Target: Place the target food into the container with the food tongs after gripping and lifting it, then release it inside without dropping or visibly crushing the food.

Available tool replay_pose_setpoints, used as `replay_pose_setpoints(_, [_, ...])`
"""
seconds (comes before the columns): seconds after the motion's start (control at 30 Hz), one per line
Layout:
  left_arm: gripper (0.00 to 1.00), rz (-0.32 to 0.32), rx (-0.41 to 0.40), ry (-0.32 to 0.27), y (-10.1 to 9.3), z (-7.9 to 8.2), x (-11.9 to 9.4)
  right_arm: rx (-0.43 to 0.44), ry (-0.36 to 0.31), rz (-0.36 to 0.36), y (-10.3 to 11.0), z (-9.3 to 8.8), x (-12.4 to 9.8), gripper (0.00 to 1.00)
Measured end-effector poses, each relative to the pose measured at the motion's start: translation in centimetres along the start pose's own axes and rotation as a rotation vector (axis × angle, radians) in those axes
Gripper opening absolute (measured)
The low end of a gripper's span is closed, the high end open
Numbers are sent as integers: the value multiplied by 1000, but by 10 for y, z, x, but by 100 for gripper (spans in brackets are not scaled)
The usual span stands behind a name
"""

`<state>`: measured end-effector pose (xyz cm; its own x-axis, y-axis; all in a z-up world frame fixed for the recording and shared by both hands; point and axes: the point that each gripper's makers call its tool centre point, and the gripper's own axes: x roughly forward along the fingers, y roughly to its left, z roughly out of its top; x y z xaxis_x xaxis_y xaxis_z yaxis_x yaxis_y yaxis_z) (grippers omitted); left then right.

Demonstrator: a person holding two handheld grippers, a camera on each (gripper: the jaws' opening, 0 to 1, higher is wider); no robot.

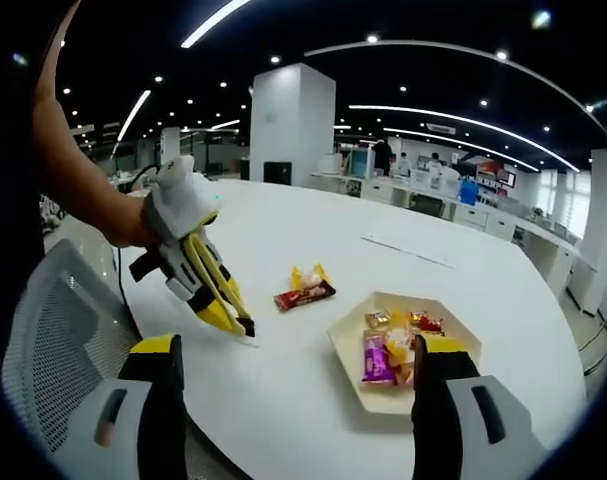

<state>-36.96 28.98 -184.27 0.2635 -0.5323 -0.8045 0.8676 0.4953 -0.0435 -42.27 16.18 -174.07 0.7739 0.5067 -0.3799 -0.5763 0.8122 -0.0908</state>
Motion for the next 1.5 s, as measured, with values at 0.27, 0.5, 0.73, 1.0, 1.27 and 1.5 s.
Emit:
replay_pose_setpoints(0.27, [17, 6, 1, 3, 1, 0, -1, -5, 8, 4, 2, -1, 1, 93])
replay_pose_setpoints(0.5, [17, -21, 43, 3, 4, 5, -6, 6, -6, -7, -1, 2, -1, 94])
replay_pose_setpoints(0.73, [17, -81, 105, 18, 2, 27, -19, 13, -21, -9, -1, 4, -2, 94])
replay_pose_setpoints(1.0, [17, -133, 115, 8, 11, 57, -36, 17, -36, -12, -2, 7, -3, 94])
replay_pose_setpoints(1.27, [17, -134, 130, 2, 17, 71, -46, 28, -44, -19, -4, 8, -3, 98])
replay_pose_setpoints(1.5, [17, -150, 183, -4, 16, 84, -53, 20, -71, -34, -7, 13, -6, 100])
